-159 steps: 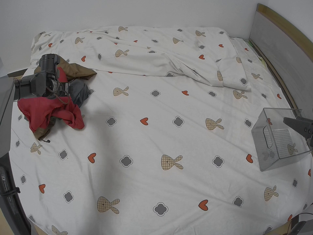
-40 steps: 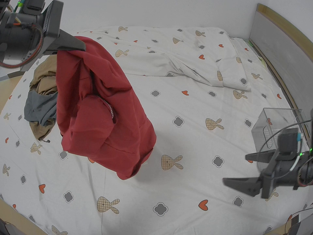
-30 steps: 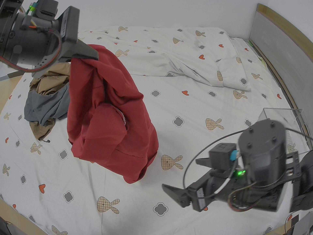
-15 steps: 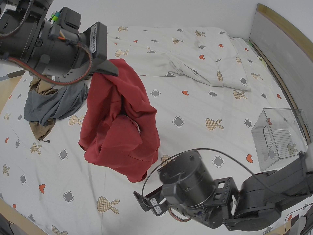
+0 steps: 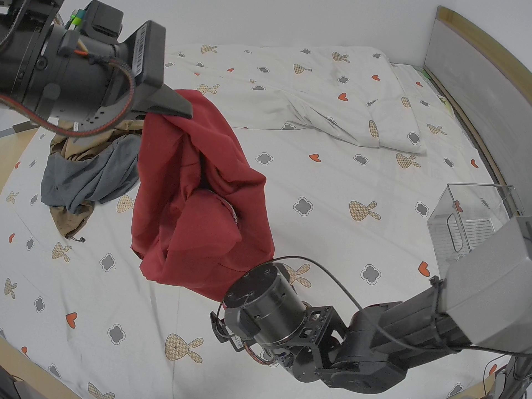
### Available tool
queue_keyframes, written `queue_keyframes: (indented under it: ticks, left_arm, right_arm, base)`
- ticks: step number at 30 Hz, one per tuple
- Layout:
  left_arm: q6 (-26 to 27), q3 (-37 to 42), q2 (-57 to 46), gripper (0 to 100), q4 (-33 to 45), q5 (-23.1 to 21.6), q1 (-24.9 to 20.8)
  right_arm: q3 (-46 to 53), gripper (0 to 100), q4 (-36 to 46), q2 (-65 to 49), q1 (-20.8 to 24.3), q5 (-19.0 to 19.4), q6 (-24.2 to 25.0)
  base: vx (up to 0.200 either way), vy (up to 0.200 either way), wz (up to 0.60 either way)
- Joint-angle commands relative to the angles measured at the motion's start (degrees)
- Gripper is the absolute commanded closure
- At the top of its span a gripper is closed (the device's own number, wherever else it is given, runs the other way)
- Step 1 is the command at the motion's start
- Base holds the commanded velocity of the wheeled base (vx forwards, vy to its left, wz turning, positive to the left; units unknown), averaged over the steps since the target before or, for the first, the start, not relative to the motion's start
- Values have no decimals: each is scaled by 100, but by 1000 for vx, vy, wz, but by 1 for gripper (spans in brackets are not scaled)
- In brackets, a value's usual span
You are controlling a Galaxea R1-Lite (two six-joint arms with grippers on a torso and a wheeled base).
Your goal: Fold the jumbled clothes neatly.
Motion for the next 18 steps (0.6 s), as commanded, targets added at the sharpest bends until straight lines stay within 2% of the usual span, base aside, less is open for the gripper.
queue_keyframes:
  ticks: [1, 13, 14, 18]
  left_arm:
    - [-1, 1, -206, 100, -2, 4, -21]
    - [-1, 1, -557, 100, -2, -5, -48]
    - [-10, 1, -593, 100, -2, -5, -48]
    - [-1, 1, -698, 100, -19, 4, -39]
  right_arm:
    - [-391, 0, -37, 519, -163, -205, -8]
    - [-778, 0, -45, 747, -480, -372, 28]
    - [-743, 100, -45, 721, -497, -372, 36]
    - [-347, 100, -45, 158, -489, -355, 63]
  base:
    - [0, 0, 0]
    - [0, 0, 0]
    - [0, 0, 0]
    - [0, 0, 0]
